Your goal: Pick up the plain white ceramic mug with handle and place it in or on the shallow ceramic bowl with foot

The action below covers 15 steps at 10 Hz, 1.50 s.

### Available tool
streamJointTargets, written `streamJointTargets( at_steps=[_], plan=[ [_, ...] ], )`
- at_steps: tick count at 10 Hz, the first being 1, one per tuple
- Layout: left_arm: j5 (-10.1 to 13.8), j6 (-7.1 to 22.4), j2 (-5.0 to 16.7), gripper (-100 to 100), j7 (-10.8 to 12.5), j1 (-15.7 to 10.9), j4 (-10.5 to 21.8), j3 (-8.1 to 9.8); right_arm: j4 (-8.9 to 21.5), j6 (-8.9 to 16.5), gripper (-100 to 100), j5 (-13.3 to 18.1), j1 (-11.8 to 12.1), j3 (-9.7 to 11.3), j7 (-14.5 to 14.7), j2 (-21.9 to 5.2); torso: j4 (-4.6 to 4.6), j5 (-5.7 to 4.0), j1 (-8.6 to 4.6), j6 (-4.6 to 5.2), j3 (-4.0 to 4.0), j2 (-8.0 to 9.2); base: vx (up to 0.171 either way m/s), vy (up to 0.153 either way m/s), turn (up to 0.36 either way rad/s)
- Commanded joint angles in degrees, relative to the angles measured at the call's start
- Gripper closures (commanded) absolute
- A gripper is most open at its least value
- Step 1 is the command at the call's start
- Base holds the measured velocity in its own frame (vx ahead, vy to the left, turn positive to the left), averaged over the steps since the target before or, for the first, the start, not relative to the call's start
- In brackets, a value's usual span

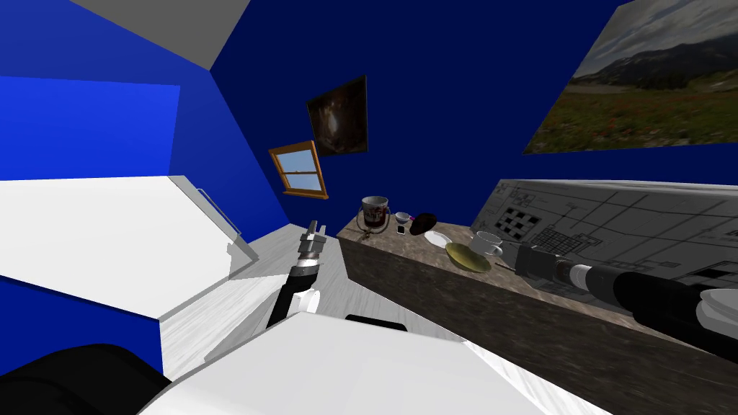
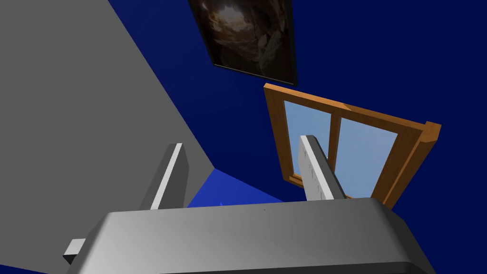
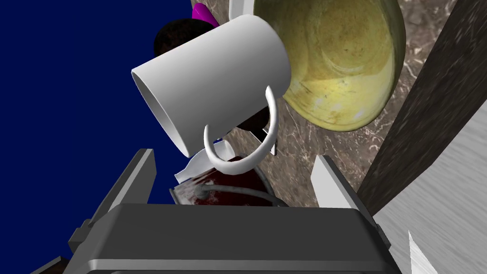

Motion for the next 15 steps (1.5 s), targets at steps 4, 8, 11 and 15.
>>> streamJointTargets(
  at_steps=[4, 8, 11, 15],
  plan=[
    [0.00, 0.00, 0.00, 0, 0.00, 0.00, 0.00, 0.00, 0.00, 0.00, 0, 0.00, 0.00, 0.00, 0.00, 0.00, 0.00, -0.01, -0.04, 0.00, 0.01, 0.01, 0.000, 0.000, 0.000],
    [0.00, 0.00, 0.00, 0, 0.00, 0.00, 0.00, 0.00, 0.75, -2.12, -100, -1.32, 0.68, -3.43, -3.17, -5.01, 0.00, 0.01, 0.00, 0.02, 0.00, 0.00, 0.004, 0.005, -0.099],
    [0.00, 0.00, 0.00, 0, 0.00, 0.00, 0.00, 0.00, 1.26, -3.53, -100, -2.21, 1.14, -5.72, -5.29, -8.35, 0.00, 0.00, 0.00, 0.00, 0.00, -0.01, 0.004, 0.005, -0.092],
    [0.00, 0.00, 0.00, 0, 0.00, 0.00, 0.00, 0.00, 1.57, -3.45, 0, -2.28, 0.46, -4.81, -4.74, -7.96, 0.00, -0.02, -0.04, 0.00, 0.00, 0.01, 0.000, 0.001, -0.003]
  ],
)
